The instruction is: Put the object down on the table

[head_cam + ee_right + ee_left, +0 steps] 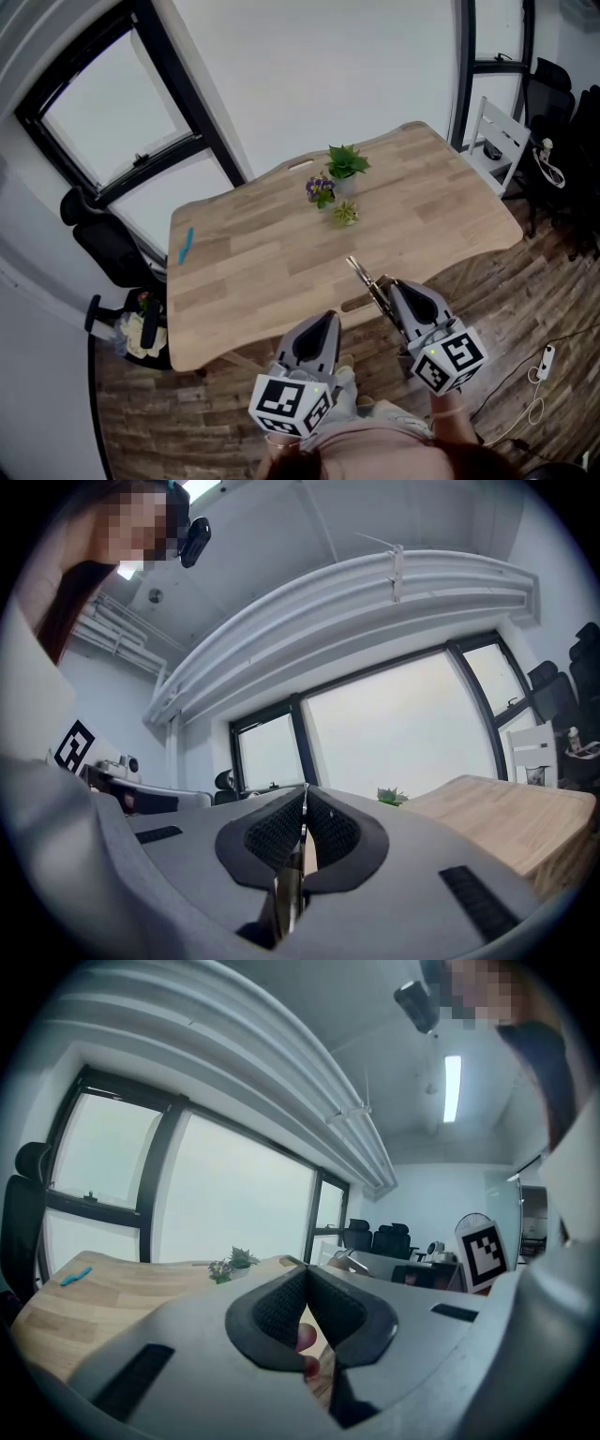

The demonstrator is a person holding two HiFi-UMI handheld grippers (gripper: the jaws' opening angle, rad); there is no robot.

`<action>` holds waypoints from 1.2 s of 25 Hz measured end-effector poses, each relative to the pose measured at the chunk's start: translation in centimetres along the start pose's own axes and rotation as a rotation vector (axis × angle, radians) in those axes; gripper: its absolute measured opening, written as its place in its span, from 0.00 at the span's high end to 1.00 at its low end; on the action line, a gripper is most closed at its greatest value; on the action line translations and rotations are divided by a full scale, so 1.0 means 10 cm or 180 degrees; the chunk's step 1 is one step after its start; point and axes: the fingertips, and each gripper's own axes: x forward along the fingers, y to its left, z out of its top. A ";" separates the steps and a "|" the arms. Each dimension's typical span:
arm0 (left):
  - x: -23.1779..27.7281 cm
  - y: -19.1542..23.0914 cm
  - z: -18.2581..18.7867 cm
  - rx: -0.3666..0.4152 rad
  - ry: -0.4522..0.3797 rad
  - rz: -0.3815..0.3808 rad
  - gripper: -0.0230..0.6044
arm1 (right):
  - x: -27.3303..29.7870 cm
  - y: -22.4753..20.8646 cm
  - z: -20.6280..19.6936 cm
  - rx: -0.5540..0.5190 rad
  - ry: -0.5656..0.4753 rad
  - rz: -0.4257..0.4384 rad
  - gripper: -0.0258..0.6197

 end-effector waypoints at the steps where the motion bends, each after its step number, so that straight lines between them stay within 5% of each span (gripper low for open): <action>1: 0.03 0.03 0.01 0.0003 0.0000 -0.0009 0.96 | 0.04 -0.01 0.00 -0.0009 0.0005 -0.0005 0.95; 30: 0.80 0.76 0.30 0.0025 -0.0009 -0.0291 0.96 | 1.12 -0.25 -0.36 -0.0423 0.0396 -0.0010 0.95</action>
